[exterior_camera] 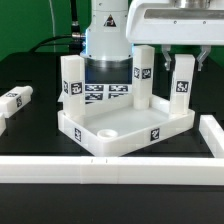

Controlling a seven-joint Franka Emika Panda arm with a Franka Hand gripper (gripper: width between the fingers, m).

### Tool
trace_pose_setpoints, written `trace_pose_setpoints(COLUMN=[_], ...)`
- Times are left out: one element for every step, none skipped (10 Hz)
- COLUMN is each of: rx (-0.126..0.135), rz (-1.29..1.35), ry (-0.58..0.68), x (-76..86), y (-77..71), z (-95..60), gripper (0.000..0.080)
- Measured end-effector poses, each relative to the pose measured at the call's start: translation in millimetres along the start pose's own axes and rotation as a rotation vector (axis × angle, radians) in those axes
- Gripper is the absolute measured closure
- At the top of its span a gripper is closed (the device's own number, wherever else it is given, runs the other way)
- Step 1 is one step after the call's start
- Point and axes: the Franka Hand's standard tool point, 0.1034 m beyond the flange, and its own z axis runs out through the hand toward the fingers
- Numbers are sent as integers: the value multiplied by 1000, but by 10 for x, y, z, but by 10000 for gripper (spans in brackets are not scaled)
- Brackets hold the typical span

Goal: Assemble desk

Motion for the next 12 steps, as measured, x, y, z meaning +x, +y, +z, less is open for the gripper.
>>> trace_pose_setpoints(rx=[16,23,33,38,40,40,39,39,36,36,37,40], rz=[91,158,265,336,396,449,508,487,453,395,379,296], ry=[-4,-7,-13,-17,-17,-19,-20,-20,-18,-18,-19,-14], x=[10,10,8,9,13,11,3,4,-2,-15,-21,-15], y=[7,6,3,4,3,-1,-13,-11,-16,-36,-50,-58], z=[0,0,2,3,3,3,4,5,7,9,0,-18], gripper=[509,509,509,509,509,509,509,509,437,298,298,179])
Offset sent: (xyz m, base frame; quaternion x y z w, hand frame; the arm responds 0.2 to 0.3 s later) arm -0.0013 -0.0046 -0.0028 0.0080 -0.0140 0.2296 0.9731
